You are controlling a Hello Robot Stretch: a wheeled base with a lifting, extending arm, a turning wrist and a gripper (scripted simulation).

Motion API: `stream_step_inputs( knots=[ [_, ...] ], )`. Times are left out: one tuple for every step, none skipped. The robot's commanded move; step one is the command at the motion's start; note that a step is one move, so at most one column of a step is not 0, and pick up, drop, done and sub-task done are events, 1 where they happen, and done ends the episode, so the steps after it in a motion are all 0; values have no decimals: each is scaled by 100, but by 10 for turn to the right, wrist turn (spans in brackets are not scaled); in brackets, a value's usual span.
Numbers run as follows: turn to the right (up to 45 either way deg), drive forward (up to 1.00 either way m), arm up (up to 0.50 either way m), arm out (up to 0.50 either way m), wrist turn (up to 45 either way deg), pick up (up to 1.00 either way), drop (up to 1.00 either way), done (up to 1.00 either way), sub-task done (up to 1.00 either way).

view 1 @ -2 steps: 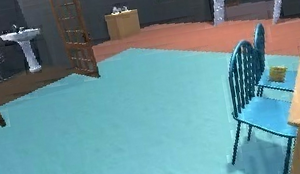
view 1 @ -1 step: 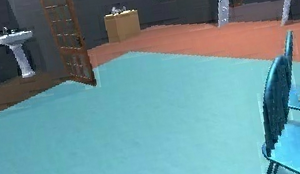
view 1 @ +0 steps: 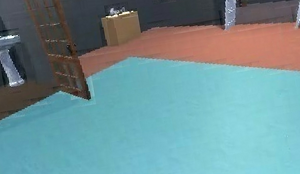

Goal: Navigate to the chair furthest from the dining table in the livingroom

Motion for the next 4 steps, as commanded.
stream_step_inputs(
  knots=[
    [-450, 0, 0, 0, 0, 0, 0, 0, 0],
    [-450, 0, 0, 0, 0, 0, 0, 0, 0],
    [-450, 0, 0, 0, 0, 0, 0, 0, 0],
    [-450, 0, 0, 0, 0, 0, 0, 0, 0]
  ],
)
